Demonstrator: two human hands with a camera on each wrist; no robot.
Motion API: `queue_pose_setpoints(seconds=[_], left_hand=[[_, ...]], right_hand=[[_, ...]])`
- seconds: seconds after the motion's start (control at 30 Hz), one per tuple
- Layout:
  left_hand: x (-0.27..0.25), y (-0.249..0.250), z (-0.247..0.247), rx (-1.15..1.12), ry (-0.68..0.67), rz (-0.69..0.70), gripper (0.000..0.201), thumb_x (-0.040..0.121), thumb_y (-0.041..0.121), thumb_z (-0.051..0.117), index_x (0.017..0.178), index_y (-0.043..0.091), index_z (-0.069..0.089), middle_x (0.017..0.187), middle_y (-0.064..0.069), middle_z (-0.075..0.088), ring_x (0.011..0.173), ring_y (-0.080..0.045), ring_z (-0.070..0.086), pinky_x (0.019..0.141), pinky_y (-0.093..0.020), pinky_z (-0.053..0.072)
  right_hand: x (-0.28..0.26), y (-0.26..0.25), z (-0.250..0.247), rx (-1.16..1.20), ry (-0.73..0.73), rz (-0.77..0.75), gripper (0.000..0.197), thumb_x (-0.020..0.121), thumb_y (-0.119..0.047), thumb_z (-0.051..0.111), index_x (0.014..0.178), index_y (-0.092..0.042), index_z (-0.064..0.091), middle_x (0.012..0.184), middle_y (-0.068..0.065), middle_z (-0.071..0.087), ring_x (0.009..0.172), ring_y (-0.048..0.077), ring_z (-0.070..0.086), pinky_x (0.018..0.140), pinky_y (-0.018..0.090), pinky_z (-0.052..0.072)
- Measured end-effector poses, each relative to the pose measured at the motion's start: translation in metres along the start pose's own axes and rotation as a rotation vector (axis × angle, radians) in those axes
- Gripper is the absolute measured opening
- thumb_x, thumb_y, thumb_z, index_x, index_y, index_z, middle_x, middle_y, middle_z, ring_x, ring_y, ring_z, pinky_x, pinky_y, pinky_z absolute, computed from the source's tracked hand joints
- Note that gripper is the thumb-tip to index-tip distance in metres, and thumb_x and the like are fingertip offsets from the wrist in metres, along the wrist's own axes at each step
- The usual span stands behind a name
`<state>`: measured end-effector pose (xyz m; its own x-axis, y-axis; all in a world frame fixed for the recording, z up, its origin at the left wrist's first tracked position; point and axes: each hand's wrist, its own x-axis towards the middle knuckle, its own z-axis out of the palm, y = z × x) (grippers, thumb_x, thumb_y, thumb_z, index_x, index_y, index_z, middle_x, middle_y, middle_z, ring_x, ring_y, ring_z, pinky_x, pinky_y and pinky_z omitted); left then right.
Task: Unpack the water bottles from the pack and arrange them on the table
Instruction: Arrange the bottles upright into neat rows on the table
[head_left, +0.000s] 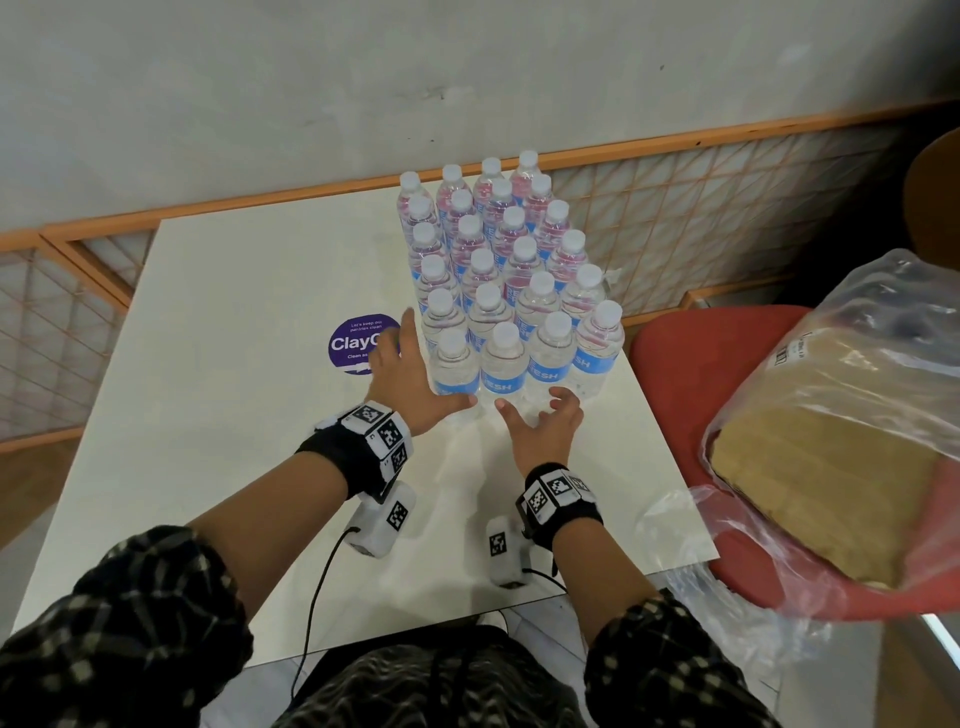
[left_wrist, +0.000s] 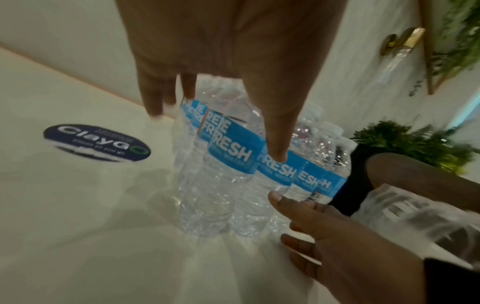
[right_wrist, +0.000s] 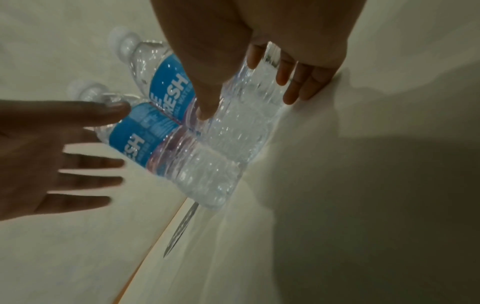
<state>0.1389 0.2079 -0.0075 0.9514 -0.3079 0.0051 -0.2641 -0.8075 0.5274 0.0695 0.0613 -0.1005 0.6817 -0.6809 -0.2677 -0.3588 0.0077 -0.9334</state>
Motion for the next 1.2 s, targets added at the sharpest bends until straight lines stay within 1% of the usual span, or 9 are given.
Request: queue_pose_setpoints(seconds=[0.1,0.2,0.37,0.5,0.8,0.93,1.03,1.13,1.2], left_hand=[[-0.005,0.01,-0.007,0.132,0.211,0.276,0.114,0.059,0.053,0.08,0.147,0.013,0.02,0.142,-0.015,0.031,0.133,-0.034,0.028,0.111,-0.05,0.027],[-0.001,0.03,-0.007,0.256,0.148,0.418,0.095,0.068,0.056,0.071,0.146,0.023,0.026,0.145,-0.009,0.031,0.138,-0.032,0.023,0.114,-0.057,0.017],[0.015,0.058,0.0,0.409,-0.038,0.388,0.072,0.081,0.051,0.062,0.144,0.034,0.03,0.144,0.004,0.037,0.139,-0.023,0.026,0.115,-0.057,0.001],[0.023,0.062,0.0,0.394,-0.114,0.355,0.06,0.087,0.039,0.061,0.141,0.031,0.035,0.14,0.005,0.044,0.13,-0.021,0.043,0.114,-0.055,-0.002],[0.021,0.066,-0.002,0.41,-0.12,0.34,0.06,0.086,0.038,0.062,0.139,0.031,0.036,0.14,0.005,0.045,0.129,-0.022,0.044,0.115,-0.055,-0.001],[0.021,0.075,-0.004,0.442,-0.111,0.373,0.068,0.082,0.047,0.06,0.142,0.03,0.032,0.14,0.002,0.04,0.132,-0.025,0.036,0.116,-0.057,0.001],[0.027,0.089,-0.005,0.417,-0.115,0.398,0.071,0.084,0.048,0.059,0.144,0.03,0.027,0.142,0.001,0.039,0.133,-0.026,0.035,0.116,-0.057,0.001],[0.036,0.101,-0.006,0.419,-0.159,0.423,0.065,0.088,0.044,0.056,0.145,0.031,0.027,0.144,0.0,0.039,0.135,-0.026,0.036,0.115,-0.056,0.005],[0.041,0.105,-0.006,0.418,-0.206,0.433,0.059,0.091,0.041,0.053,0.144,0.03,0.029,0.144,0.001,0.04,0.134,-0.025,0.038,0.114,-0.055,0.008]], right_hand=[[0.004,0.001,-0.01,0.046,0.026,0.014,0.08,0.069,-0.031,0.082,0.131,-0.021,0.034,0.12,-0.002,0.036,0.116,0.024,0.049,0.101,0.044,0.044],[0.005,-0.002,-0.015,0.069,0.017,0.043,0.082,0.072,-0.03,0.08,0.137,-0.022,0.032,0.128,0.002,0.04,0.119,0.023,0.049,0.102,0.042,0.044],[0.003,-0.003,-0.017,0.045,-0.032,0.031,0.077,0.076,-0.032,0.077,0.138,-0.022,0.033,0.131,0.004,0.044,0.119,0.022,0.047,0.096,0.031,0.041],[0.004,-0.005,-0.016,0.039,-0.027,0.03,0.075,0.075,-0.033,0.077,0.137,-0.023,0.035,0.13,0.005,0.044,0.119,0.023,0.048,0.099,0.034,0.042],[0.004,-0.007,-0.024,0.038,-0.074,0.03,0.073,0.077,-0.029,0.076,0.138,-0.022,0.035,0.133,0.006,0.043,0.118,0.023,0.048,0.098,0.032,0.042],[0.011,-0.017,-0.046,0.099,0.064,0.033,0.063,0.08,-0.016,0.073,0.133,-0.015,0.039,0.13,0.011,0.043,0.108,0.022,0.053,0.089,0.029,0.044],[0.017,-0.03,-0.065,0.078,0.167,-0.096,0.061,0.081,-0.012,0.071,0.133,-0.012,0.039,0.131,0.011,0.04,0.114,0.025,0.051,0.097,0.036,0.046],[0.025,-0.052,-0.076,0.017,0.18,-0.313,0.06,0.08,-0.009,0.07,0.133,-0.009,0.041,0.131,0.012,0.042,0.116,0.017,0.046,0.102,0.037,0.041],[0.032,-0.071,-0.079,-0.055,0.157,-0.434,0.056,0.08,-0.01,0.068,0.131,-0.009,0.046,0.128,0.012,0.047,0.117,0.019,0.047,0.103,0.04,0.04]])
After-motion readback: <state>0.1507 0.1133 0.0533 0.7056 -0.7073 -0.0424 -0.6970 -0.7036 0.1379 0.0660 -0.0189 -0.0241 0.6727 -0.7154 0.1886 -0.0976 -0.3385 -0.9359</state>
